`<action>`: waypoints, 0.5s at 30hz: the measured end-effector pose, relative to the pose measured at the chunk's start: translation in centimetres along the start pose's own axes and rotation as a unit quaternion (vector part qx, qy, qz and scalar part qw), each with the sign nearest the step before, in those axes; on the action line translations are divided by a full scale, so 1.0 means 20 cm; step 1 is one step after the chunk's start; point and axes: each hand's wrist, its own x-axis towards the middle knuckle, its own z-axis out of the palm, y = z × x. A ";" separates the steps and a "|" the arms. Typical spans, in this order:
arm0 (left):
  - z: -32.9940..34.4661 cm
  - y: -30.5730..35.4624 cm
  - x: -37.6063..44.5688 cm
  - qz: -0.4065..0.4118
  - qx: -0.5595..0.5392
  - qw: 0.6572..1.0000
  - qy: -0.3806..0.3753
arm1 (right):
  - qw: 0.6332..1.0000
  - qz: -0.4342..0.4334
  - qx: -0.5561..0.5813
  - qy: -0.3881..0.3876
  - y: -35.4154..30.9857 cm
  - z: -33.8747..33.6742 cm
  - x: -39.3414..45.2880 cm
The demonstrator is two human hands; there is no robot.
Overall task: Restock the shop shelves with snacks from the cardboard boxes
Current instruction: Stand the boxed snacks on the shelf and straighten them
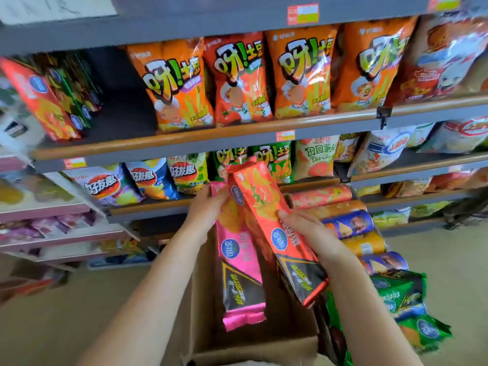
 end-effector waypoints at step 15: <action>0.02 -0.08 -0.09 -0.109 -0.026 0.993 -0.037 | 0.980 0.158 0.100 -0.074 0.33 0.16 0.00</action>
